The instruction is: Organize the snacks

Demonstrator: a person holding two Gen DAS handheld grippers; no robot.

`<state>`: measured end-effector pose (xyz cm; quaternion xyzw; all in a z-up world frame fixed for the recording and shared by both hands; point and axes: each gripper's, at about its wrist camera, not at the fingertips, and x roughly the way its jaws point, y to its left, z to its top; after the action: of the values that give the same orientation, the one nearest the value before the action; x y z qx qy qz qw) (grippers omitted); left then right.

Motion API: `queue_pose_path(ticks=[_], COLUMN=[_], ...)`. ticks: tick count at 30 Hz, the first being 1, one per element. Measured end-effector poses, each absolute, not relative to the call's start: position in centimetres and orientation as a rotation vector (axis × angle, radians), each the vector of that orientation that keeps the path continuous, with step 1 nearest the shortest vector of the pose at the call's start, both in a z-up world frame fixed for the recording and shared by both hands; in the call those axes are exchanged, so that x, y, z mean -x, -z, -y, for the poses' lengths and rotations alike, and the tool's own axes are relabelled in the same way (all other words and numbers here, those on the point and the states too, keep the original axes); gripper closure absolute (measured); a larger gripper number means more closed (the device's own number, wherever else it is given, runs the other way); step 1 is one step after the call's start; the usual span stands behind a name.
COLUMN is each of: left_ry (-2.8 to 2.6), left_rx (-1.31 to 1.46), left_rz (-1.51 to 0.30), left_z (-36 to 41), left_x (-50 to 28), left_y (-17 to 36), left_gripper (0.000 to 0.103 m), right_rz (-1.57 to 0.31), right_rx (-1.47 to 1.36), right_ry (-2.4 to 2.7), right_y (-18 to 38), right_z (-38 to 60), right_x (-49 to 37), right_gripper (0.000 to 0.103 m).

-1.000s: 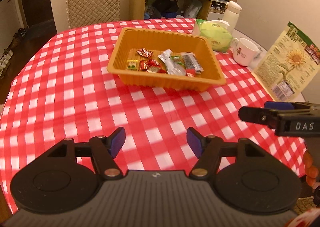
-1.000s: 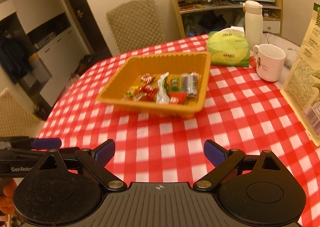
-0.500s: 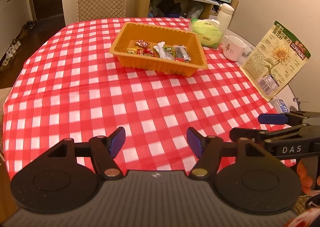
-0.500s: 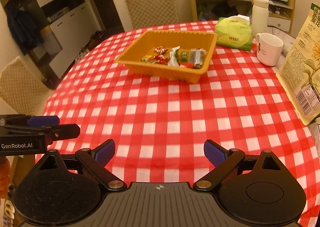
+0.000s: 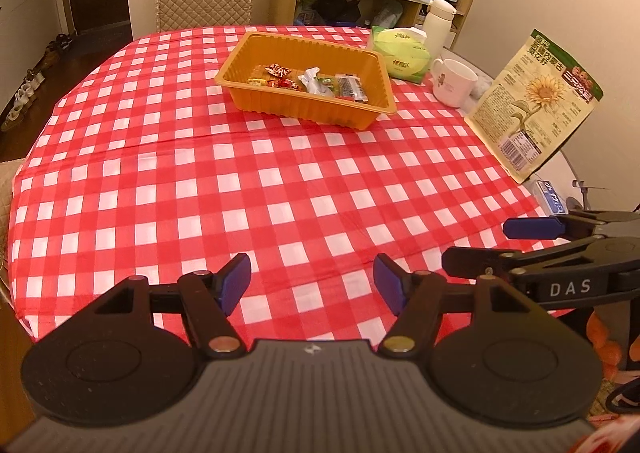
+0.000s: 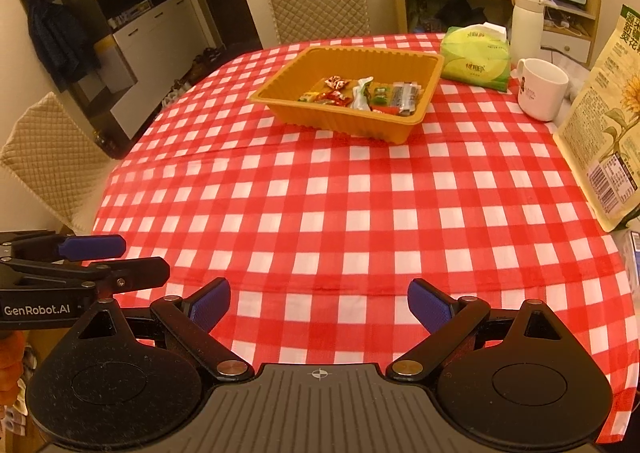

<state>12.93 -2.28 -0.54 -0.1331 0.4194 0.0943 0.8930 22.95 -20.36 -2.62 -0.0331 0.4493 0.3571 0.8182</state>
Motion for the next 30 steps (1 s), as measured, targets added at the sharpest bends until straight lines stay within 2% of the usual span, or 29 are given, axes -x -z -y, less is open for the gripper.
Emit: queue_pose_path(ticks=[30], left_ry=[-0.199], left_rx=[0.284], left_rz=[-0.864], left_z=[2.5], left_x=[-11.8], left_y=[0.3], left_gripper=[0.037], right_rz=[-0.969], right_rx=[0.063], right_ry=[-0.758], right_y=[2.8], right_z=[20.7], right_x=[-22.3], right_gripper=[0.008])
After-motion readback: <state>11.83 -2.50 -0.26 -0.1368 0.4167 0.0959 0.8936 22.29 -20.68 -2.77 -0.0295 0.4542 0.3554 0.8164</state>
